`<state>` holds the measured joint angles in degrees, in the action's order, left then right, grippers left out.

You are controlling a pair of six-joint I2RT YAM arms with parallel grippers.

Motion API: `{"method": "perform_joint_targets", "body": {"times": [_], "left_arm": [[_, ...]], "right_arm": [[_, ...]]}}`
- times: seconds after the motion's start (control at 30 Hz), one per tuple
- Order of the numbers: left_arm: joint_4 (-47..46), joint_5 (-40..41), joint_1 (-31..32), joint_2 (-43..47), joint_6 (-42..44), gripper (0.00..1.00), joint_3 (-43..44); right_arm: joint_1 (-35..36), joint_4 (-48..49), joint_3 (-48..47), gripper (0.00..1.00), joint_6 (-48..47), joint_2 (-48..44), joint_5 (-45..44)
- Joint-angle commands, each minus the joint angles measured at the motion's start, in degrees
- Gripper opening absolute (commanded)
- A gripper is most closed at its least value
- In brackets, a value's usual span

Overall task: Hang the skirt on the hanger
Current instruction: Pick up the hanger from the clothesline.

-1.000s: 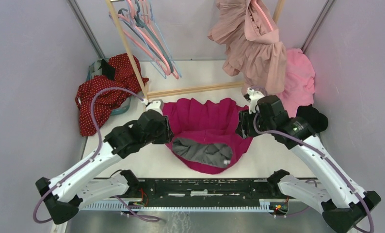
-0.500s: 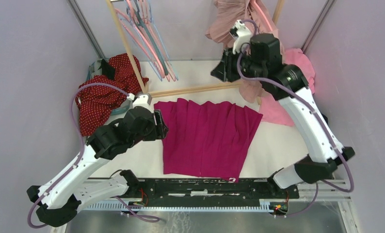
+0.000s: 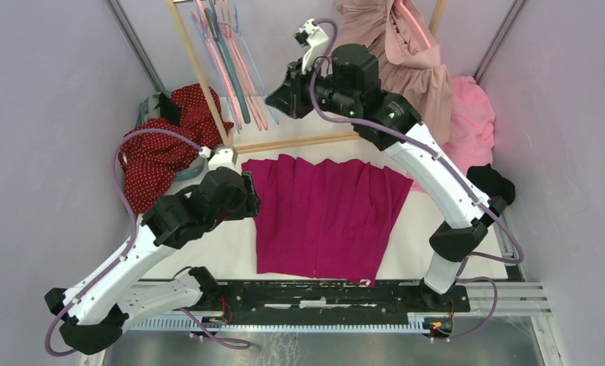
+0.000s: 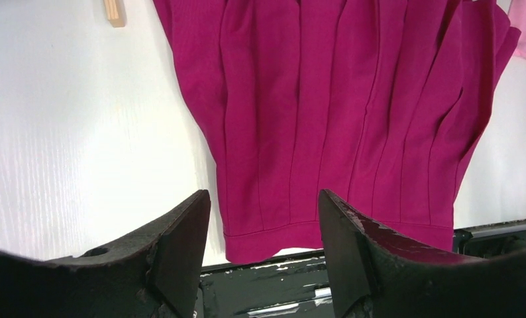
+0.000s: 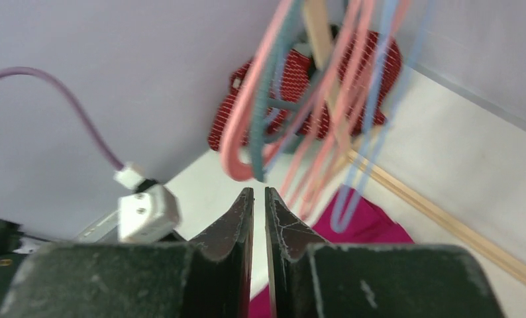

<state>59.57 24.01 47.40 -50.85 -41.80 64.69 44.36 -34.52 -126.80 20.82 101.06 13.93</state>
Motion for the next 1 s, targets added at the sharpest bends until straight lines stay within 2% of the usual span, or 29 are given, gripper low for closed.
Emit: {"method": "perform_joint_targets", "body": {"times": [0.0,0.27,0.53,0.97], "left_arm": [[0.39,2.3,0.14,2.57,-2.76,0.67,-0.74],[1.79,0.74,0.15,8.08,-5.07,0.66,-4.7],[2.53,-0.35,0.14,10.2,-5.27,0.65,-5.76],[3.82,-0.14,0.15,11.99,-4.73,0.64,-5.19]], "right_arm": [[4.91,14.43,0.17,0.15,1.48,0.16,0.51],[8.06,20.13,-5.31,0.17,4.36,9.23,3.13],[8.16,18.81,-15.55,0.28,4.32,18.48,-1.73],[8.07,17.16,-14.29,0.37,1.38,17.29,-12.95]]}}
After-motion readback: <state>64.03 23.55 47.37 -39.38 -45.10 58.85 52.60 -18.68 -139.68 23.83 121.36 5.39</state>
